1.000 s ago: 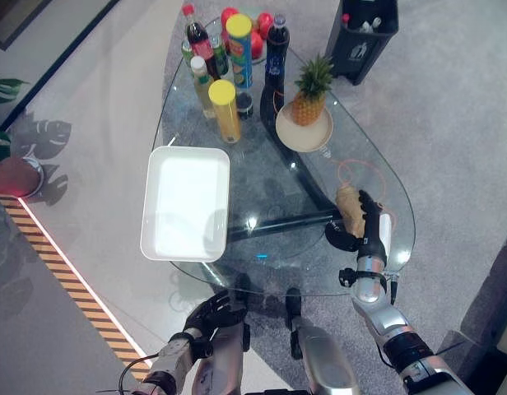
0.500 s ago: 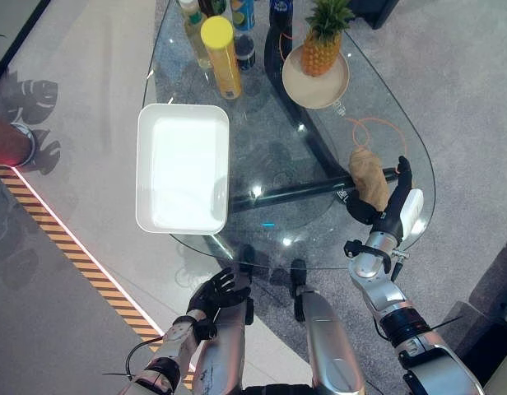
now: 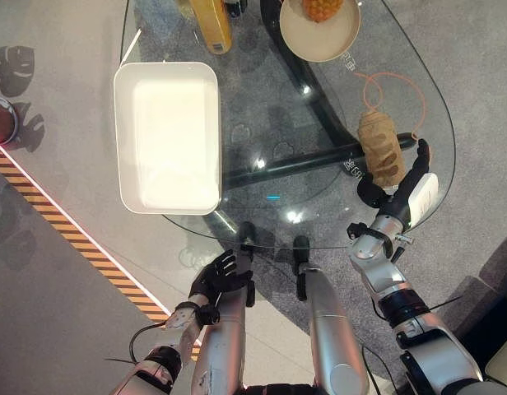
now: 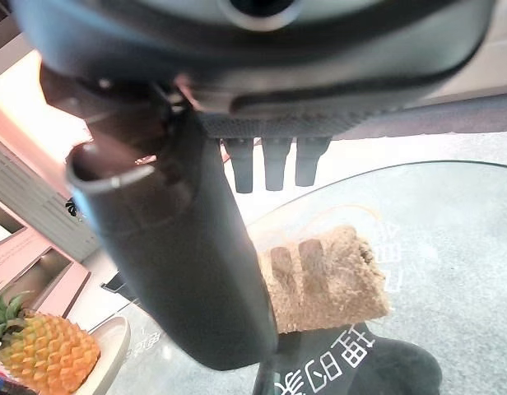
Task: Wipe the table with a cloth and put it in the basket.
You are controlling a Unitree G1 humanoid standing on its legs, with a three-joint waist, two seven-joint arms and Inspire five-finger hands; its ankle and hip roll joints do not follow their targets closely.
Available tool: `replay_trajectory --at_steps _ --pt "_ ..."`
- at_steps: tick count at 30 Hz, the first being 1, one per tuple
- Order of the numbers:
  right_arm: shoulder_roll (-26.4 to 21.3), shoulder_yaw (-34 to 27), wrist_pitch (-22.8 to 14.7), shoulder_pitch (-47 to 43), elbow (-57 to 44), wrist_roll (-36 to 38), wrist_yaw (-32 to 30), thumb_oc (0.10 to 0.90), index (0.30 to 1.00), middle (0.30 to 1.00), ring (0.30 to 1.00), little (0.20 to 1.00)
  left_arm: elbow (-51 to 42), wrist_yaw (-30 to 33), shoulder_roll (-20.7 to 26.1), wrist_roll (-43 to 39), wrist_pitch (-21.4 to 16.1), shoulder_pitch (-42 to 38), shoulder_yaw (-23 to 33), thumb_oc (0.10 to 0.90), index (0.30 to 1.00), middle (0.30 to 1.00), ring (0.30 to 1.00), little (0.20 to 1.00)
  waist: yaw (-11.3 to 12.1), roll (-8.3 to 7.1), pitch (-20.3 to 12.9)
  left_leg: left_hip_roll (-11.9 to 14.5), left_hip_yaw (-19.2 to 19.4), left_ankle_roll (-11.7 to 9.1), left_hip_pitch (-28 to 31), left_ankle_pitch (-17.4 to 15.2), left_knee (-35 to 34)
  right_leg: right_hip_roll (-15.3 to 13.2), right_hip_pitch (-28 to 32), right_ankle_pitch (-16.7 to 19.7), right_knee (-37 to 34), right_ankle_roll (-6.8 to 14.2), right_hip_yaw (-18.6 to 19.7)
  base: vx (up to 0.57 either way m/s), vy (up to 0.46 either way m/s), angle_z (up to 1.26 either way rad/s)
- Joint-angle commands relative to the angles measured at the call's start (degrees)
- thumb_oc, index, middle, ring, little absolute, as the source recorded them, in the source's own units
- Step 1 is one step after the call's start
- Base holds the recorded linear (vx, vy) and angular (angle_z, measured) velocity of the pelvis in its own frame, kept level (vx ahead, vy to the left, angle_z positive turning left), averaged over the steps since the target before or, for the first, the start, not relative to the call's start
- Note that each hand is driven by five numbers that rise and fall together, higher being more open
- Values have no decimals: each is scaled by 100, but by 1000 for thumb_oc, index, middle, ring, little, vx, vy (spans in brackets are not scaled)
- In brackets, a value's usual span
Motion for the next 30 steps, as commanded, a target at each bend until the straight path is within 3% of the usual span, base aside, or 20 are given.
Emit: replay_trajectory --at_steps 1,9,15,27,28,29,30 --pt "-555 -291 -130 -172 -335 -67 -363 800 900 900 900 900 2 -84 -509 -148 228 266 -447 800 900 900 900 900 7 7 -93 -260 534 500 -210 -1061 1308 138 40 1095 -1122 -155 3 0 0 0" --pt "-727 -272 -235 -435 -279 128 -262 800 900 900 900 900 -241 -92 -467 -248 246 195 -543 800 900 900 900 900 52 35 -93 -273 519 526 -624 -1102 1583 131 -398 1117 -916 -148 -27 5 -2 0" --pt "-863 -319 -62 -663 -49 433 -235 800 900 900 900 900 -341 -95 -407 -365 299 122 -598 800 900 900 900 900 86 62 -93 -281 526 557 -937 -1146 1782 132 -745 1126 -730 -136 -73 4 -5 0" --pt "-1090 -221 75 -979 684 1637 866 800 900 900 900 900 -681 -63 -249 -518 398 115 -664 800 900 900 900 900 187 129 -93 -342 433 578 -1553 -1139 2020 159 -1380 1212 -494 -120 -100 5 -2 3" --pt "-1100 -189 107 -997 726 1702 1032 440 592 592 592 540 -692 -63 -238 -520 405 108 -656 800 900 900 900 900 193 128 -93 -344 429 581 -1579 -1135 2020 160 -1406 1220 -494 -121 -107 0 0 0" --pt "-1108 -131 149 -1027 764 1861 1155 333 500 500 500 433 -702 -52 -231 -522 410 92 -661 800 900 900 900 900 198 126 -93 -351 425 585 -1597 -1124 2012 161 -1429 1234 -505 -125 -112 0 0 0" --pt "-1087 -113 161 -1025 782 1891 1218 284 458 458 458 384 -719 -36 -225 -527 423 81 -665 800 900 900 900 900 200 124 -93 -351 423 580 -1613 -1123 2018 164 -1445 1236 -496 -123 -111 0 0 0"
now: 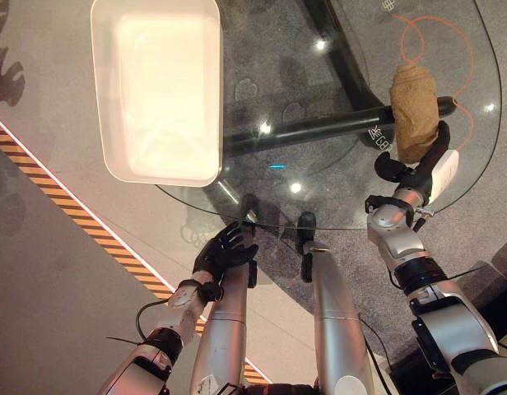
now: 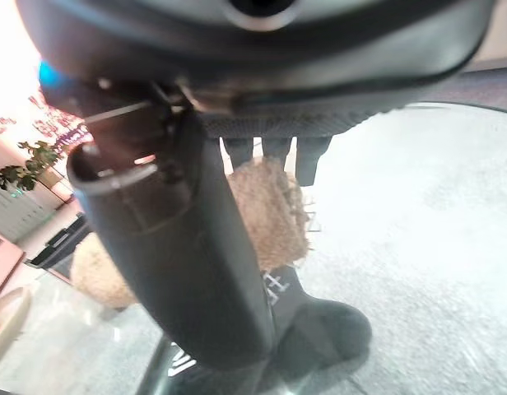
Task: Wipe the table with a cloth and put it in the basket.
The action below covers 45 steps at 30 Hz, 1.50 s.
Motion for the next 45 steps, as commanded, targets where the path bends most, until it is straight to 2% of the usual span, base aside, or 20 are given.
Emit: replay_trajectory --at_steps 1,2,8,21,31,36,39,45 --pt "-419 -66 88 26 -82 466 697 251 429 429 429 351 -29 -31 -417 -48 396 470 -551 800 900 900 900 900 72 116 -99 -239 462 540 -266 -1106 1356 254 -122 1315 -1161 -87 -71 0 0 0" --pt "-405 -30 155 49 -73 536 868 100 300 300 300 200 -44 -23 -402 -55 402 470 -544 800 900 900 900 900 74 107 -99 -244 455 539 -276 -1103 1352 254 -132 1319 -1160 -84 -78 0 0 0" --pt "-335 146 69 85 -72 468 1111 100 300 300 300 200 -68 -12 -369 -71 389 452 -554 800 900 900 900 900 90 80 -99 -258 426 534 -333 -1092 1363 258 -179 1333 -1140 -68 -99 -1 -1 4" --pt "-530 -70 -163 -174 -365 402 682 100 300 300 300 200 -41 -4 -338 -75 340 520 -582 800 900 900 900 900 115 1 -99 -252 378 532 -323 -1160 1392 287 -155 1330 -1132 -25 -126 1 1 1" --pt "-549 -151 -194 -237 -1168 33 548 100 300 300 300 200 -77 22 -393 -109 267 588 -561 800 900 900 900 900 94 -24 -99 -242 393 564 -324 -1174 1364 318 -170 1315 -1151 -36 -94 -1 16 0" --pt "-556 -154 72 -281 -1745 -524 640 100 300 300 300 200 -96 10 -430 -77 227 634 -515 800 900 900 900 900 87 -30 -99 -248 401 569 -326 -1167 1345 328 -170 1312 -1163 -26 -84 0 0 0" --pt "-575 -28 350 -379 -2048 -892 927 100 300 300 300 200 -121 0 -455 -48 241 638 -445 800 900 900 900 900 95 -38 -99 -242 416 575 -329 -1161 1334 324 -174 1305 -1163 -26 -94 -5 16 3" --pt "-499 311 528 -540 -2119 -1152 1539 100 300 300 300 200 -98 -87 -486 1 178 626 -389 800 900 900 900 900 137 -14 -99 -249 438 579 -319 -1133 1276 314 -172 1291 -1200 -45 -121 -4 21 6"
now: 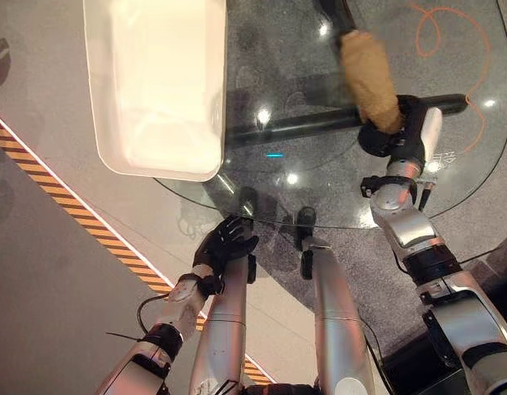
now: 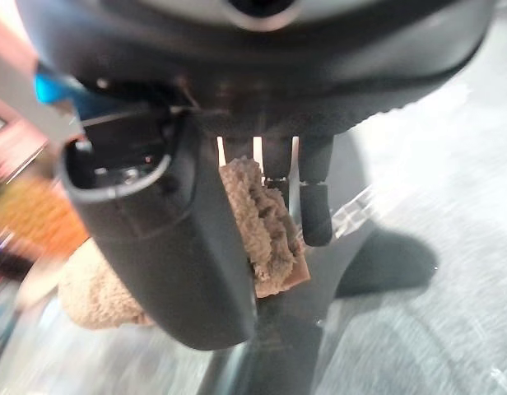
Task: Wipe the table with a cloth and put it in the basket.
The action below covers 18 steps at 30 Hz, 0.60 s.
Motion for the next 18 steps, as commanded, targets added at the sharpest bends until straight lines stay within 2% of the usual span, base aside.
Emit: replay_trajectory --at_steps 1,2,4,10,18 --pt "-225 -131 -195 -166 -868 -536 250 100 300 300 300 200 119 -181 -475 107 180 676 -411 800 900 900 900 900 122 -9 -98 -207 578 576 -41 -1104 1170 326 -21 1318 -1295 -64 7 0 0 0" --pt "-220 -119 -192 -171 -871 -543 257 100 300 300 300 200 118 -181 -476 110 180 676 -410 800 900 900 900 900 124 -8 -98 -207 579 576 -43 -1102 1169 325 -23 1317 -1295 -65 6 0 0 0" --pt "-94 108 -61 -227 -931 -836 674 100 300 300 300 200 121 -177 -510 141 162 656 -408 800 900 900 900 900 148 7 -98 -203 581 567 -72 -1066 1129 325 -58 1311 -1293 -67 -1 0 0 0" --pt "59 585 -27 -181 -1114 -1297 1506 100 300 300 300 200 139 -210 -555 237 162 664 -378 800 900 900 900 900 168 11 -98 -221 578 561 -44 -996 1002 316 -47 1323 -1378 -70 -33 -1 0 1" --pt "164 1067 -3 40 -1393 -1533 2169 100 300 300 300 200 124 -264 -527 291 137 712 -371 800 900 900 900 900 165 -7 -98 -226 573 536 13 -935 893 309 0 1308 -1441 -64 -60 -2 -1 2"
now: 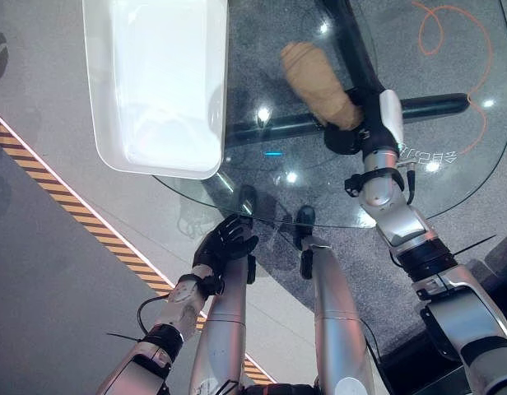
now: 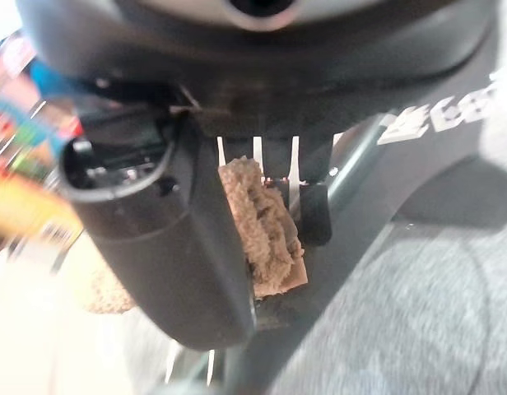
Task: Wipe the table with a cloth and put it in the basket.
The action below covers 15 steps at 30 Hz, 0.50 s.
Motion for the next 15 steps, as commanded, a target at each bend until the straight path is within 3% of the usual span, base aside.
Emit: replay_trajectory --at_steps 1,9,15 --pt "163 341 -285 167 -759 -287 523 100 300 300 300 200 57 -250 -536 281 172 708 -415 800 900 900 900 900 157 -12 -98 -312 624 568 -9 -1006 1082 294 -7 1261 -1301 -1 98 0 0 0" --pt "14 670 -431 476 -1165 -342 1100 100 300 300 300 200 -31 -189 -458 227 224 681 -480 800 900 900 900 900 104 -40 -98 -306 638 546 -32 -980 1050 281 -43 1279 -1329 28 82 1 -9 4" --pt "-119 672 -465 692 -1212 -276 873 100 300 300 300 200 -84 -177 -363 159 294 658 -502 800 900 900 900 900 70 -58 -98 -294 643 546 -30 -972 1038 269 -57 1291 -1319 50 61 6 -10 -1"
